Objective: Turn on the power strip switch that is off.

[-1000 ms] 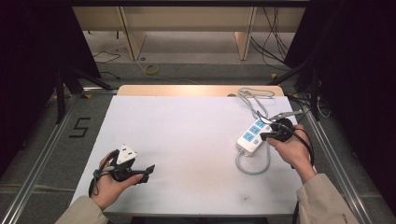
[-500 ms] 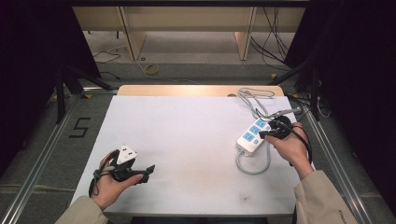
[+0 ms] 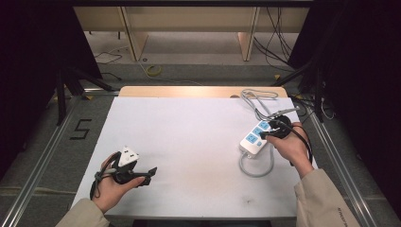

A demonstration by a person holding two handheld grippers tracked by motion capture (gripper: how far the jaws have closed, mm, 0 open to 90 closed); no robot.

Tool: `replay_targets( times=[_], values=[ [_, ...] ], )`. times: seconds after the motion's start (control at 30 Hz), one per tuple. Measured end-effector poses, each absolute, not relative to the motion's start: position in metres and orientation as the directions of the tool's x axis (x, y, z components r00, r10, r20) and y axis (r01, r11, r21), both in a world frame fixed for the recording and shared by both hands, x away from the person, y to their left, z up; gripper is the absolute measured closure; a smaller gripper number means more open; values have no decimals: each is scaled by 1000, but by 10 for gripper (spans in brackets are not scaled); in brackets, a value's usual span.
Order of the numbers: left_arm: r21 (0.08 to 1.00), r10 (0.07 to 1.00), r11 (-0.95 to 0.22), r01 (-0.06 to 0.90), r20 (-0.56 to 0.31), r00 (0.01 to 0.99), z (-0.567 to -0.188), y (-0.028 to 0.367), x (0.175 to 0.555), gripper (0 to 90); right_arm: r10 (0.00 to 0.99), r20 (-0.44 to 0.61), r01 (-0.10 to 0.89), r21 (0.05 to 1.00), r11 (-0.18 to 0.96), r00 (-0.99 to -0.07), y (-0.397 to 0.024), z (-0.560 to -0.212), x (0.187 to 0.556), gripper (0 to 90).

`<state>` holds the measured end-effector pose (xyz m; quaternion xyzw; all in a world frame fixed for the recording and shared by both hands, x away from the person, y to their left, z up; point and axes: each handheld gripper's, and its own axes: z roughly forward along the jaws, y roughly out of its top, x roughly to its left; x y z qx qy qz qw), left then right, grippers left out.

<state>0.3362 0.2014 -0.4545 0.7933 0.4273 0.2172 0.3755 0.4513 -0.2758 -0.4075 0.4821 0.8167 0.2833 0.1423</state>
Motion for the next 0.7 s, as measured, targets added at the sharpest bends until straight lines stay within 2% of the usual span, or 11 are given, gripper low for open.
replay_targets(
  times=[0.7],
  values=[
    [782, 839, -356, 512, 27, 543, -454, 201, 336, 159, 874, 44, 732, 568, 376, -483, -276, -417, 463, 900]
  ],
)
